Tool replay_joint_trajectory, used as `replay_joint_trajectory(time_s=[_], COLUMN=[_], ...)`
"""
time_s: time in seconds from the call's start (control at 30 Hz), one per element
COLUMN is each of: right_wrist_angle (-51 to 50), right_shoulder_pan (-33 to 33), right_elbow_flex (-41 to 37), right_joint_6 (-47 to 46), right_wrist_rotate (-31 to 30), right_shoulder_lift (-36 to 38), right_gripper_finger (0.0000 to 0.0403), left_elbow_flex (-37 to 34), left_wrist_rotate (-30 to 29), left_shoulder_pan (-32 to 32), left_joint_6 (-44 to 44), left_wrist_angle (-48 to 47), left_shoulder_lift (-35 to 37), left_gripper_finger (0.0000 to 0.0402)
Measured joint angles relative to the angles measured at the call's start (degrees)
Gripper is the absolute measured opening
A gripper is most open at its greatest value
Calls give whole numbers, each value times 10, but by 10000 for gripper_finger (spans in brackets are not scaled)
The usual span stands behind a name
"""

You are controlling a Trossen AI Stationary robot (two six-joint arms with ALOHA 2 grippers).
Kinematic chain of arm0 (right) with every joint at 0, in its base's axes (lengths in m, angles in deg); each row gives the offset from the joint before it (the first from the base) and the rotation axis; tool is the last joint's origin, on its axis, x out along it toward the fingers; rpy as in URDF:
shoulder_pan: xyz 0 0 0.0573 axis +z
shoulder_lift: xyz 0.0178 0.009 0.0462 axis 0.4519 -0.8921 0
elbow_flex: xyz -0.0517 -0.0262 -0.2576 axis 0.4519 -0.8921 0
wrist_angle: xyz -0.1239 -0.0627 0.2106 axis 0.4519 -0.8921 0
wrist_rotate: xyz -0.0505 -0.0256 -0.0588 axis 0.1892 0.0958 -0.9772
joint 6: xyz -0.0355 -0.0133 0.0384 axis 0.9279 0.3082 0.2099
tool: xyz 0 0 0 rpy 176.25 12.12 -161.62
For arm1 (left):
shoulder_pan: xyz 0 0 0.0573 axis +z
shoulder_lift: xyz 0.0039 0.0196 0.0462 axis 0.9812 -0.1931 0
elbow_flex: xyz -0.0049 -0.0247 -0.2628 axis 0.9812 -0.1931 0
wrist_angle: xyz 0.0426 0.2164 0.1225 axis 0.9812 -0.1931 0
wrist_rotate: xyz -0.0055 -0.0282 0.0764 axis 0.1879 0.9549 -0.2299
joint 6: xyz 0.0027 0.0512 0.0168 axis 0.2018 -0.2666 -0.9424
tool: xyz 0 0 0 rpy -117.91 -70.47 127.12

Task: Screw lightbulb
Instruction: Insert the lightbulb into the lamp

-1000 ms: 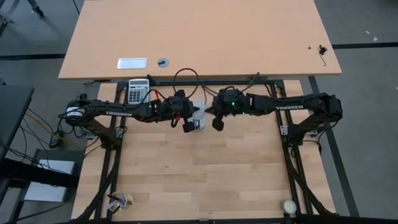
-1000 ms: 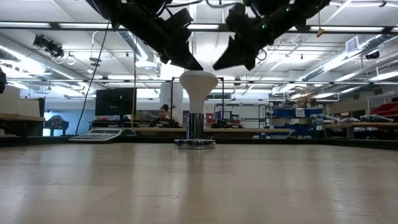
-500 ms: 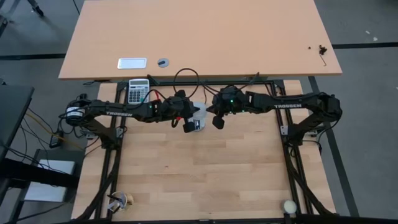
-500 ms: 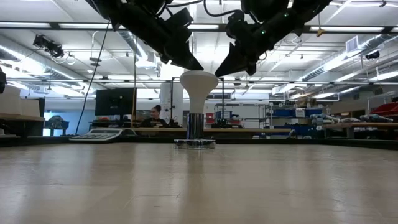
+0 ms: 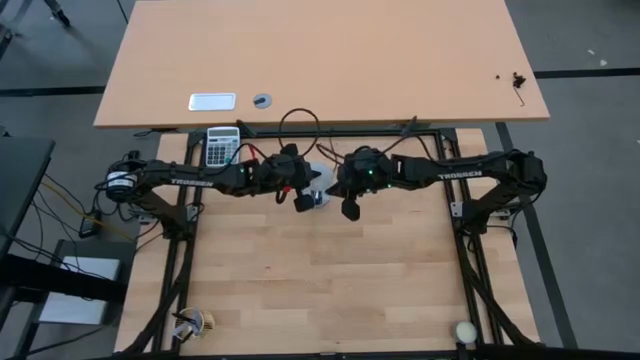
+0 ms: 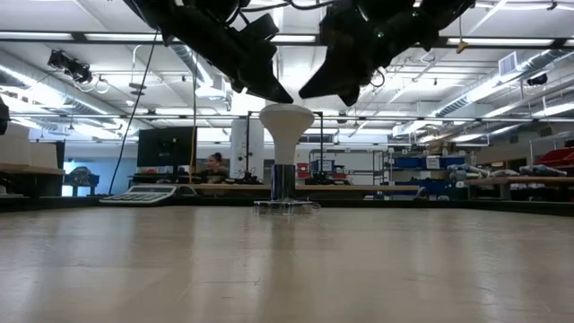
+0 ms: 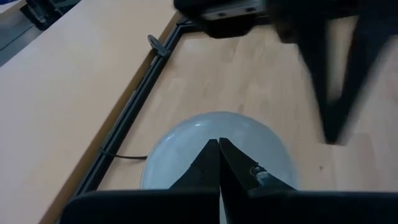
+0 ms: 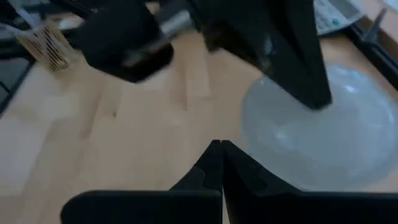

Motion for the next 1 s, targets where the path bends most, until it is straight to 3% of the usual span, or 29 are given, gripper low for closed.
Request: replay_joint_trajectory(time_s=[0.13, 0.37, 1.0], right_wrist_angle=[-15, -52, -60], right_shoulder_pan=[4, -32, -52], right_elbow_flex=[8, 22, 20], right_joint_6=[5, 16, 52], right_wrist_rotate=[-6, -75, -54], right_shoulder_lift=[6, 21, 21], right_gripper_finger=[10, 13, 8], left_elbow_flex=[0, 0, 0], left_wrist_rotate=[0, 1, 1], left_shoulder_pan=[1, 1, 1], left_joint_6=[0, 0, -1], left_wrist_angle=[-3, -4, -3], left_shoulder_lift=[0, 0, 0], left_gripper_finger=[0, 0, 0])
